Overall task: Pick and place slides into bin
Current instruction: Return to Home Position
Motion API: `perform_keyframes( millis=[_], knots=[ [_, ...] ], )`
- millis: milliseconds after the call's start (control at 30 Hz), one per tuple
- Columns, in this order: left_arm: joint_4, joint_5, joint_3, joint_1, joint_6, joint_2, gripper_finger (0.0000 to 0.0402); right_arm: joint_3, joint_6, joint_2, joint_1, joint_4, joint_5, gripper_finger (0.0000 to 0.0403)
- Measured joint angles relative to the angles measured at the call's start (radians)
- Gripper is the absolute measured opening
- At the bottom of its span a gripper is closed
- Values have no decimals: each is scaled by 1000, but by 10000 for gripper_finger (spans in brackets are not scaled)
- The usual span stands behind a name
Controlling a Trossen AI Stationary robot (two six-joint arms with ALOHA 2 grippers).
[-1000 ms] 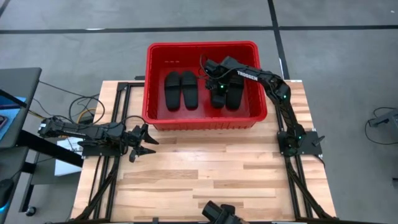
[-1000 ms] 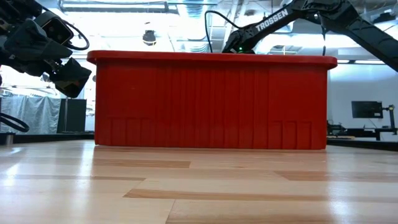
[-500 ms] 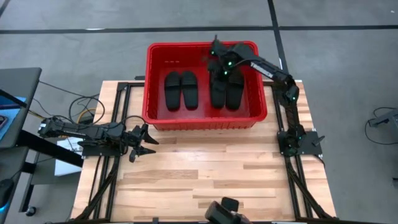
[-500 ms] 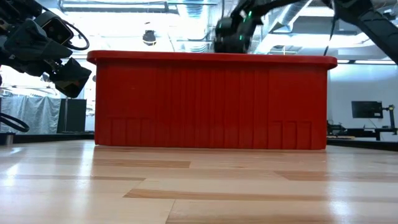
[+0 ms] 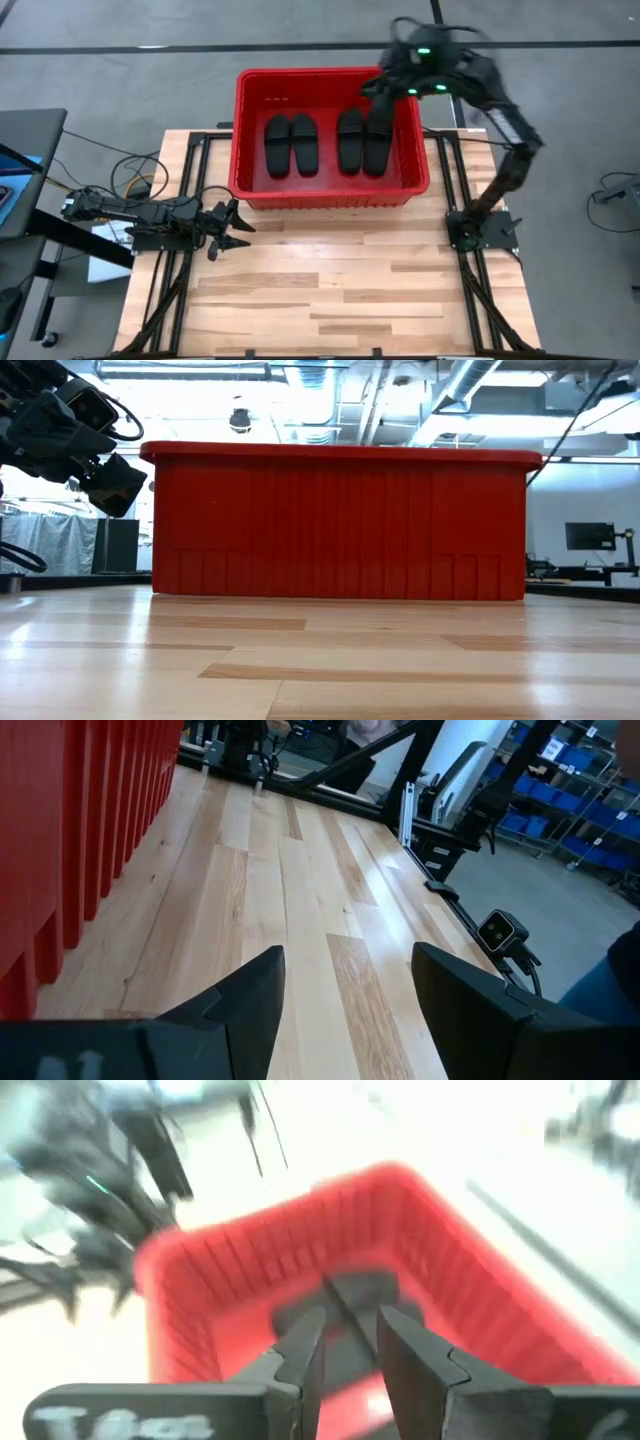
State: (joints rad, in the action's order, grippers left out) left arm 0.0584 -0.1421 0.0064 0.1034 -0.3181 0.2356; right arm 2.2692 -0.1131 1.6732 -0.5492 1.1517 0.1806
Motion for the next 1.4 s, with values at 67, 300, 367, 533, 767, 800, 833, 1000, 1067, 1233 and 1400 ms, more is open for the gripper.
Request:
perform_keyframes(
  millis=[67,300,367,533,767,800,833,1000,1067,1233,1400],
  knots=[
    [0,0,0,0,0,0,210,0,1,-62,32,-45,0,83],
    [0,0,0,0,0,0,210,-46,25,-251,94,-103,-15,73],
    [0,0,0,0,0,0,210,-109,43,-311,101,-103,-49,71],
    [0,0,0,0,0,0,210,-415,90,-497,138,-232,-110,71],
    [0,0,0,0,0,0,210,-1010,206,-800,181,-748,-107,71],
    [0,0,0,0,0,0,210,-1077,212,-834,188,-802,-107,71],
    [0,0,0,0,0,0,210,-1134,221,-865,193,-846,-107,71],
    [0,0,0,0,0,0,210,-1346,296,-994,235,-959,-105,71],
    [0,0,0,0,0,0,210,-1421,298,-1039,272,-995,-105,71],
    [0,0,0,0,0,0,210,-1615,300,-1129,382,-1127,-111,71],
    [0,0,0,0,0,0,210,-1756,323,-1227,511,-1238,-112,71]
  ],
)
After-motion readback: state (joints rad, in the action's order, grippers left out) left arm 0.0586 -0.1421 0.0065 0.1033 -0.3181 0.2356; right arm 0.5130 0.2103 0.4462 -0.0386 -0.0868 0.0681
